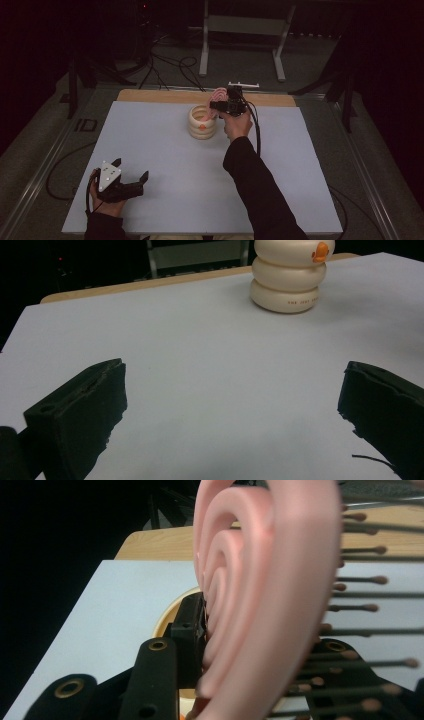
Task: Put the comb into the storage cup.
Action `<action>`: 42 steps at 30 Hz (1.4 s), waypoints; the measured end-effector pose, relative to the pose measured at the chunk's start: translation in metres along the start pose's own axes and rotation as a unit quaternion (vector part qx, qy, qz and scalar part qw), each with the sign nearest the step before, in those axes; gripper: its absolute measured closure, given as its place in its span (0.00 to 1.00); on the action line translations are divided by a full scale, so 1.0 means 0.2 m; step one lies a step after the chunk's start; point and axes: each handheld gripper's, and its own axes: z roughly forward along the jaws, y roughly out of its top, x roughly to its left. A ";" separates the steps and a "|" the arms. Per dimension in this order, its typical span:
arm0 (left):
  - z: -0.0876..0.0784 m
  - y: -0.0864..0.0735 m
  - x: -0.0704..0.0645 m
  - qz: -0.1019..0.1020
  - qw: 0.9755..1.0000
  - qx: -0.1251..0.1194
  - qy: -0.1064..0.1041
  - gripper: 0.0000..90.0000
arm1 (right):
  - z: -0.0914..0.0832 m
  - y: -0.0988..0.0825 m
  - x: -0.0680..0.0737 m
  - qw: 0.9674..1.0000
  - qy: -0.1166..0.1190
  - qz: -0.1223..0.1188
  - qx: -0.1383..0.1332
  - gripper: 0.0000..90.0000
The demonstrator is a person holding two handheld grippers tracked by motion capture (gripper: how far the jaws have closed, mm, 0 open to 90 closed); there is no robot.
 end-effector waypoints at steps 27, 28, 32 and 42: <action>0.00 0.00 0.00 0.001 1.000 0.001 0.000 0.00 | -0.01 -0.03 -0.04 1.000 0.009 -0.019 0.006 0.58; 0.00 0.00 0.00 0.002 1.000 0.002 0.001 0.00 | -0.01 -0.03 -0.03 1.000 0.009 -0.022 0.006 0.57; 0.00 0.00 0.00 0.002 1.000 0.002 0.001 0.00 | -0.01 -0.03 -0.03 1.000 0.010 -0.027 0.009 0.54; 0.00 0.00 0.00 0.002 1.000 0.001 0.000 0.00 | -0.01 -0.03 -0.02 0.999 0.001 -0.047 0.015 0.42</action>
